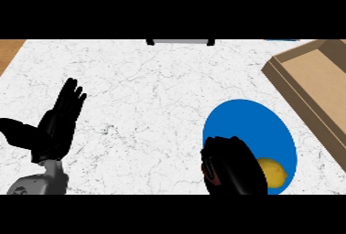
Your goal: Pick the sweet potato from the plate and place it in the cardboard box
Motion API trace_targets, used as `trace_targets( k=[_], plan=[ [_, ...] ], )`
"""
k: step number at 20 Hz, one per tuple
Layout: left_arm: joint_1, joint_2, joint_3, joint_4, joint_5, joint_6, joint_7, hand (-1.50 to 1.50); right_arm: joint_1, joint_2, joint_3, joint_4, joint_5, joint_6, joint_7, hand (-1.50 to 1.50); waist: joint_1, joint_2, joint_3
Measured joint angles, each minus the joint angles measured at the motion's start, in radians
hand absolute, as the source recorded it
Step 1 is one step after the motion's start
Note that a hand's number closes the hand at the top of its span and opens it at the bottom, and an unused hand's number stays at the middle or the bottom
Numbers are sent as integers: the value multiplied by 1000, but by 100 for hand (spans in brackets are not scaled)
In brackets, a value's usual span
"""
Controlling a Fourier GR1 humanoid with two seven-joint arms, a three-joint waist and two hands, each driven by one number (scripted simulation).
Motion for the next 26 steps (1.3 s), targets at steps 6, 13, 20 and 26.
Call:
trace_targets(
  k=[6,13,20,26],
  plan=[
    [-8,4,11,-19,3,7,27,0,-48,-38,32,-199,27,132,-17,150,-13,0,0],
    [-16,11,28,-7,16,-5,24,0,-72,33,-141,-378,-2,141,86,150,-19,1,1],
    [1,0,14,-27,0,-1,15,0,-186,44,-424,-382,-52,172,148,150,-13,3,1],
    [1,9,32,-14,10,-17,10,0,-282,-16,-672,-273,-182,241,120,150,-12,3,1]
  ],
)
